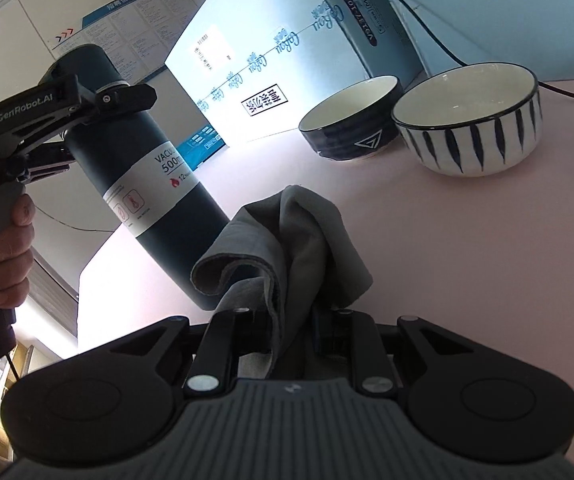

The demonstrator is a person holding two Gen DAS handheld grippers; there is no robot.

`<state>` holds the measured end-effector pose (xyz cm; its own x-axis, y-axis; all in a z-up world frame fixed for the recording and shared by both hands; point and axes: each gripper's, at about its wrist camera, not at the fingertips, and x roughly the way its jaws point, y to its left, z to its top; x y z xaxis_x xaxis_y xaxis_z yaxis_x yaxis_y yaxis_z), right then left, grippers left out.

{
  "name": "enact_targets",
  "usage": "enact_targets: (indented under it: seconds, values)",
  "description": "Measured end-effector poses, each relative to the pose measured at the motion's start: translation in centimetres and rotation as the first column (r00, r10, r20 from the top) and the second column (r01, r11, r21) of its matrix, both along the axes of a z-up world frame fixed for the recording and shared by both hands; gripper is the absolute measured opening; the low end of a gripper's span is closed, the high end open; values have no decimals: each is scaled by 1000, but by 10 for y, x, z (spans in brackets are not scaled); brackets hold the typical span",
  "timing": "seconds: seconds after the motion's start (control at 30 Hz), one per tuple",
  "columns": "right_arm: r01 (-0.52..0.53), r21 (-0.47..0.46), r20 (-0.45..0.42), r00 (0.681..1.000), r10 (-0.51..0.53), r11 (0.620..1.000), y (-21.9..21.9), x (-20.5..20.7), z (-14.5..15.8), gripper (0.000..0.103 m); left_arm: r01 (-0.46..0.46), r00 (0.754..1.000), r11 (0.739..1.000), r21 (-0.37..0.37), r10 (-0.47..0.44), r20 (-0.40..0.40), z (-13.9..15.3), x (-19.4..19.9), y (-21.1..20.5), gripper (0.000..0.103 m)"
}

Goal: Clean container
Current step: 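Grasp the dark blue bottle by its lid with the left gripper and lift it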

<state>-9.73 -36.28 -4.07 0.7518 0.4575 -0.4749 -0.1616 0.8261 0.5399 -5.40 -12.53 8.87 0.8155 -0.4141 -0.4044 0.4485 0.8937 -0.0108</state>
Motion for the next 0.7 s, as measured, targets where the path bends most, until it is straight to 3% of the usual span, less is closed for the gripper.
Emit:
enact_targets:
  seconds: [0.23,0.47,0.7]
  values:
    - [-122,-103,106,985,133,987,32,4,32,21,49,999,998,32,-50,12,2,-8,4,63]
    - [-101,-121,266,955,130,987,36,3,69,21,30,999,1000,0,-30,-13,10,-8,13,63]
    - [-86,-89,231,967,105,992,40,19,65,21,85,996,996,-42,-83,43,26,-16,19,63]
